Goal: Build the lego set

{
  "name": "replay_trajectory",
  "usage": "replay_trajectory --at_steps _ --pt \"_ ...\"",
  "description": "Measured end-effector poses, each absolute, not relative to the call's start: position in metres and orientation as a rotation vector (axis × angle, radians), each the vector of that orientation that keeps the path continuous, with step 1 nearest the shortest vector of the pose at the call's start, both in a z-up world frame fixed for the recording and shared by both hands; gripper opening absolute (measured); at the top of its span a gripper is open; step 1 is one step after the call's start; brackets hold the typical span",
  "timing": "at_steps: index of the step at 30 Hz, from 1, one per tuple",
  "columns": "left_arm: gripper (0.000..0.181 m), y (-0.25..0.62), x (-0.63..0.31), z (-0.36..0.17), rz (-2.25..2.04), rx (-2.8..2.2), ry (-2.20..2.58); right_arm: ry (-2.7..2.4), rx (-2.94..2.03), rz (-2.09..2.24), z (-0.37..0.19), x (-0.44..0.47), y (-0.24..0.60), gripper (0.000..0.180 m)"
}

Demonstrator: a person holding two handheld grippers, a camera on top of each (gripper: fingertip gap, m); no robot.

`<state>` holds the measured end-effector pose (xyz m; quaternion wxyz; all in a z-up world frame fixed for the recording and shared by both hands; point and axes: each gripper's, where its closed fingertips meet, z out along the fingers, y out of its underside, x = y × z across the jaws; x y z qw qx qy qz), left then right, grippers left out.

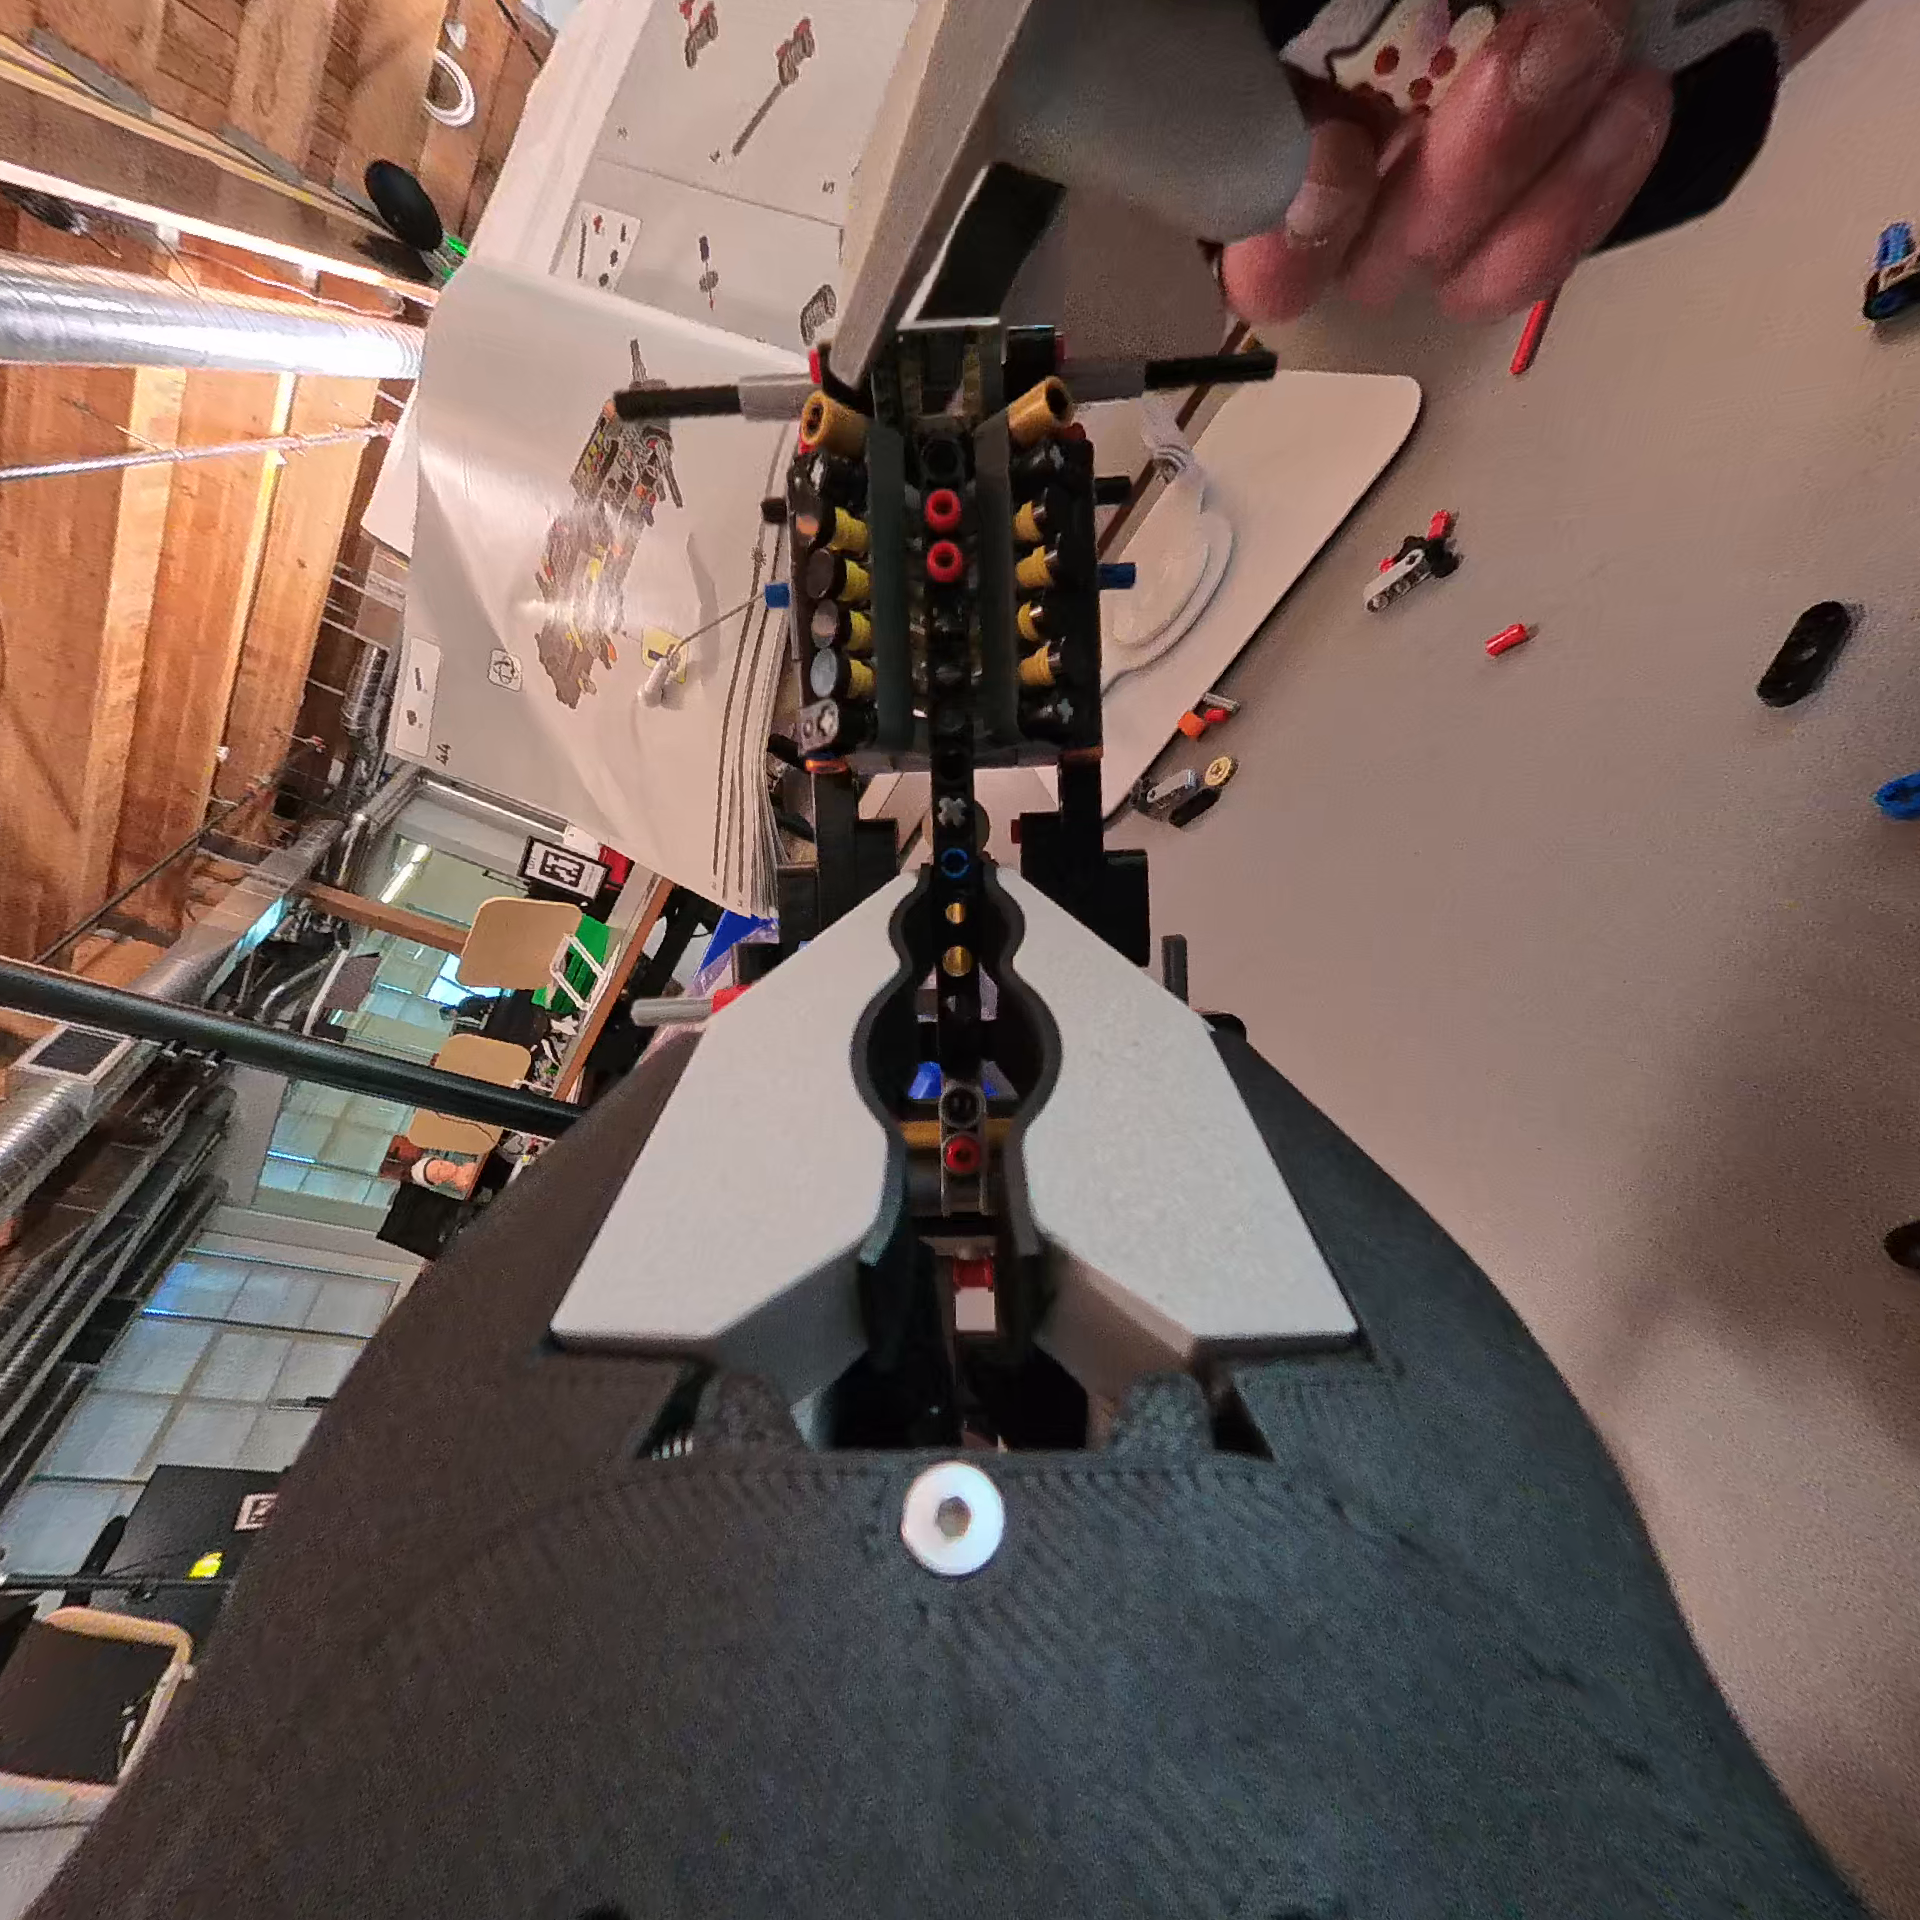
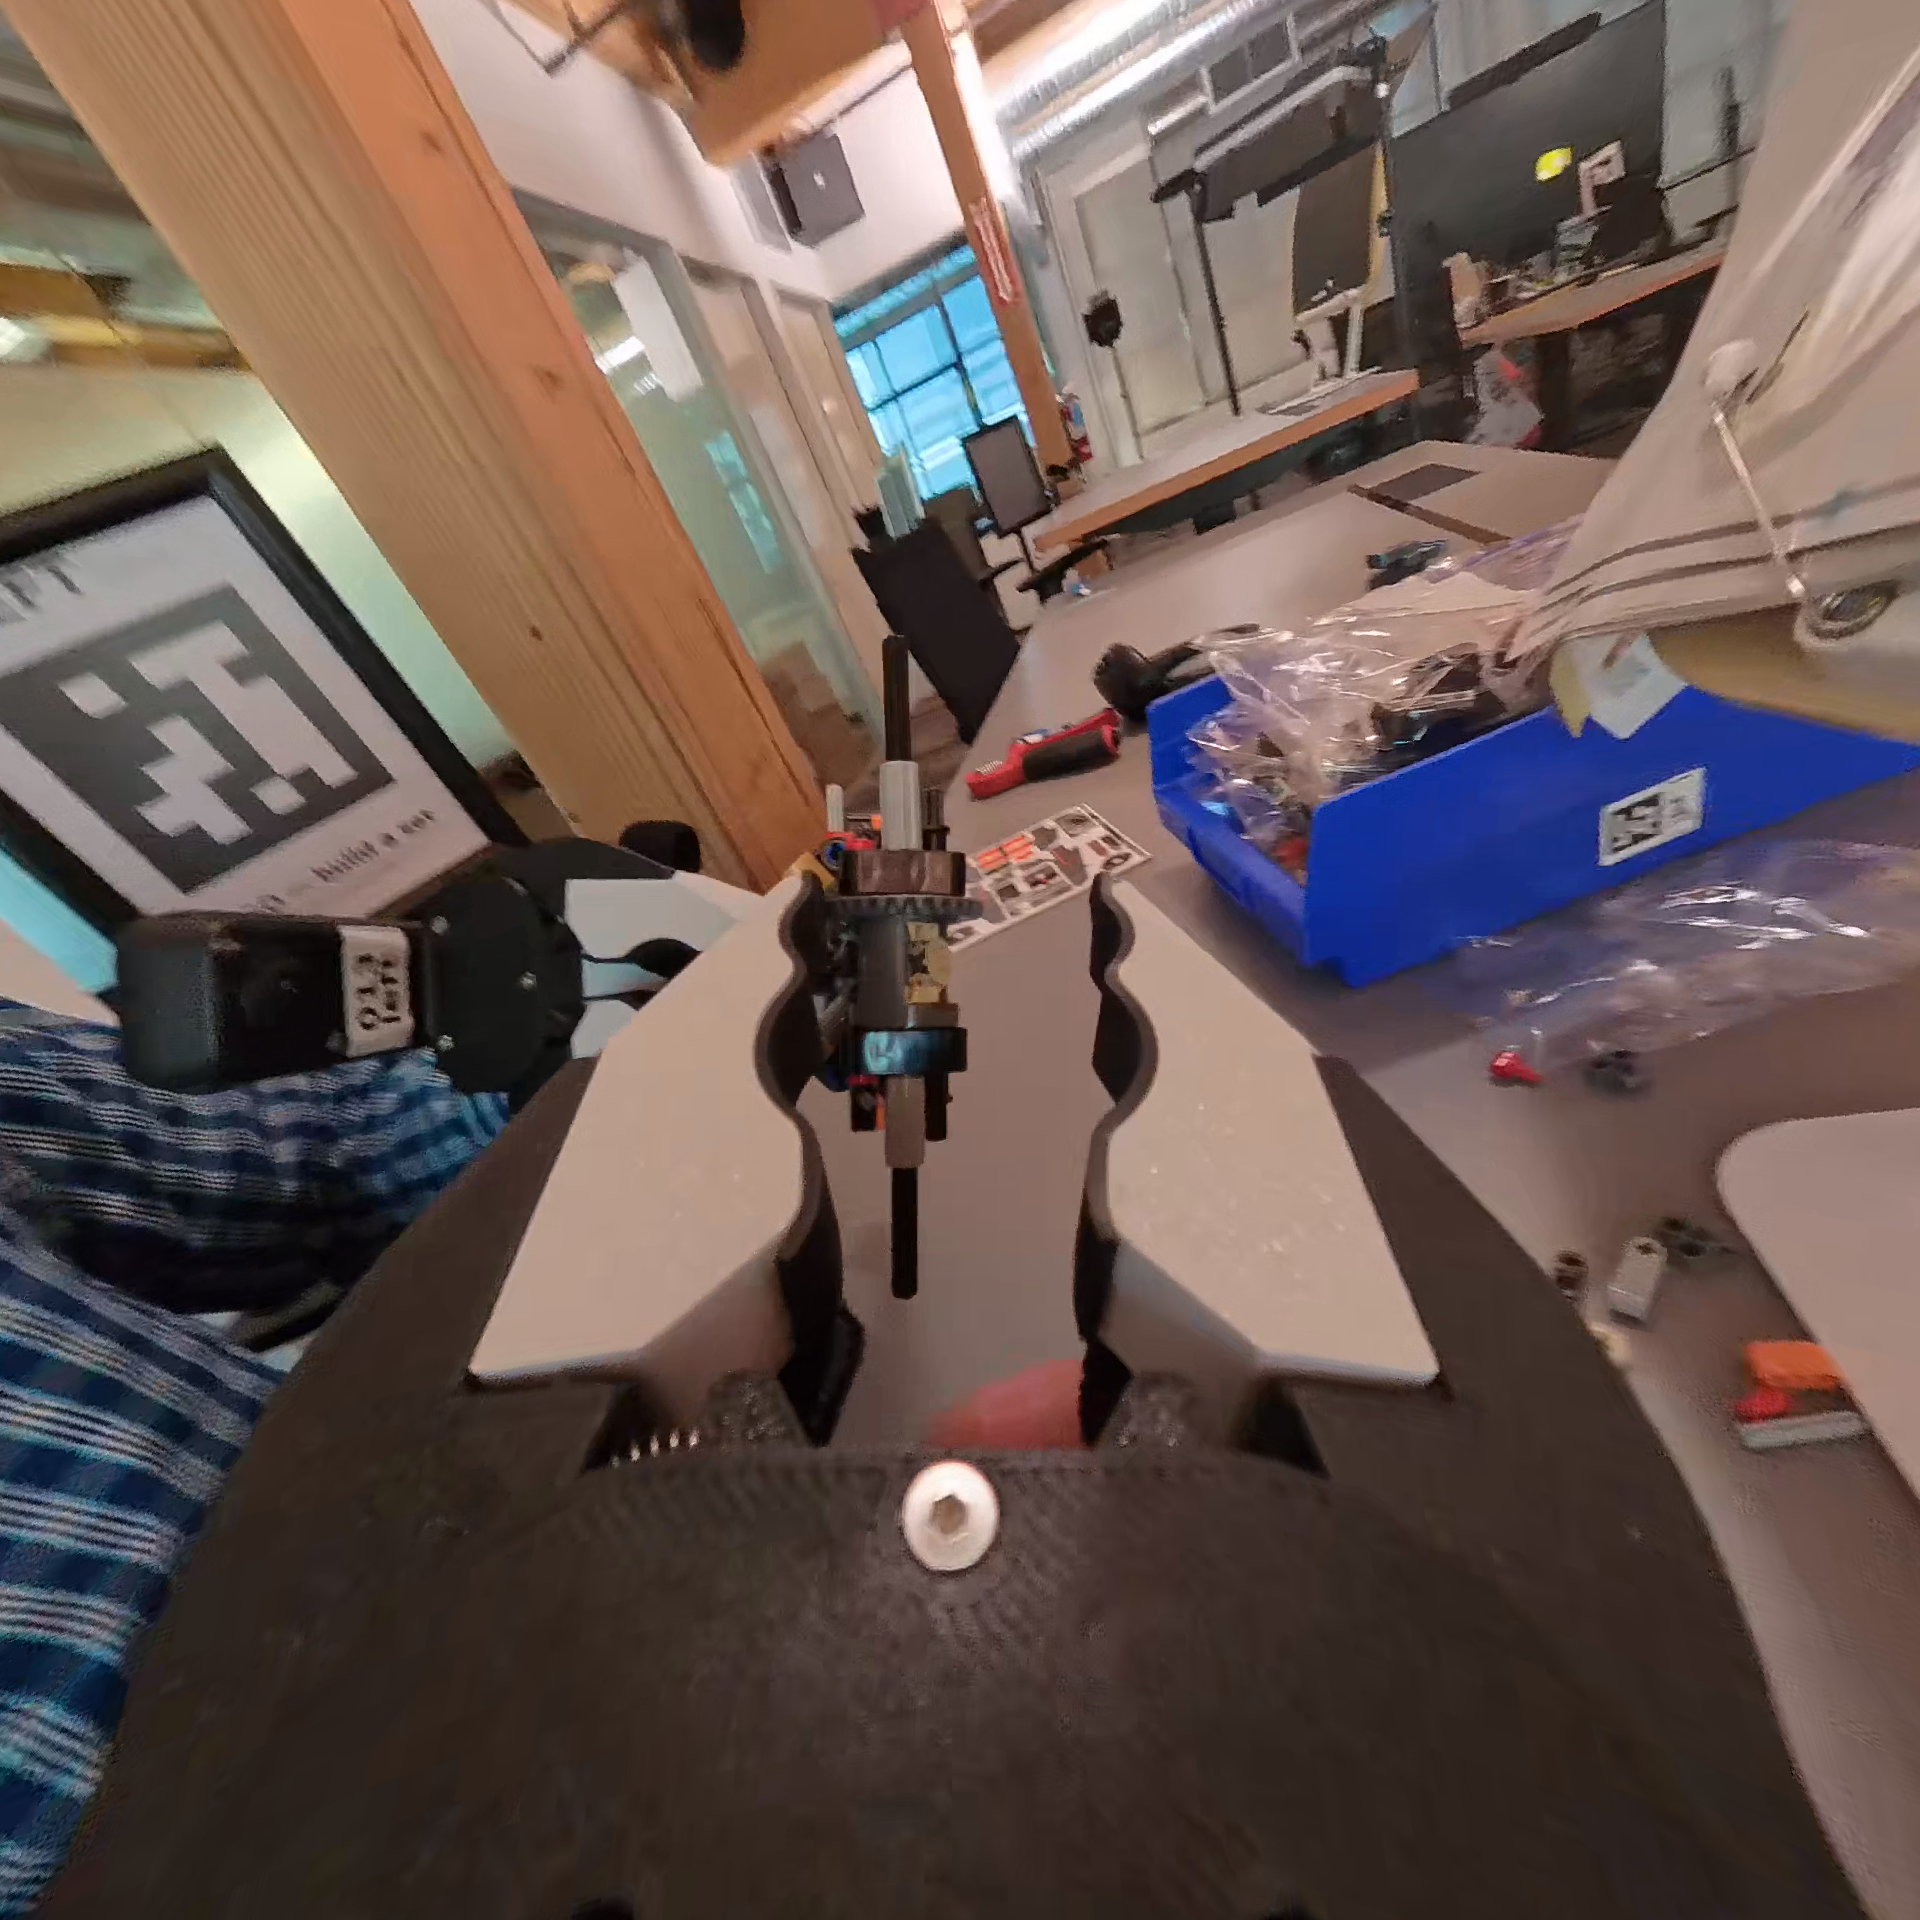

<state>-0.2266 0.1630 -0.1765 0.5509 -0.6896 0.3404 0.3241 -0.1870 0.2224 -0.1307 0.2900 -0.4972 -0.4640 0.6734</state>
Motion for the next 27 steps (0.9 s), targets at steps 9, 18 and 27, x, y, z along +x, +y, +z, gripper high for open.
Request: replay_trajectory --at_steps 9,18,27 --pt "0.005 0.166 -0.23 -0.181 0.736 -1.644 0.784 -1.06 -1.405 1.807 -0.139 -0.188 0.251 0.028" --pt "0.005 0.166 -0.224 -0.176 0.744 -1.636 0.779 -1.184 -1.238 1.791 -0.128 -0.178 0.223 0.054" --pt "0.005 0.159 -0.226 -0.178 0.798 -1.64 0.77 -1.062 -1.305 1.772 -0.138 -0.181 0.24 0.041"
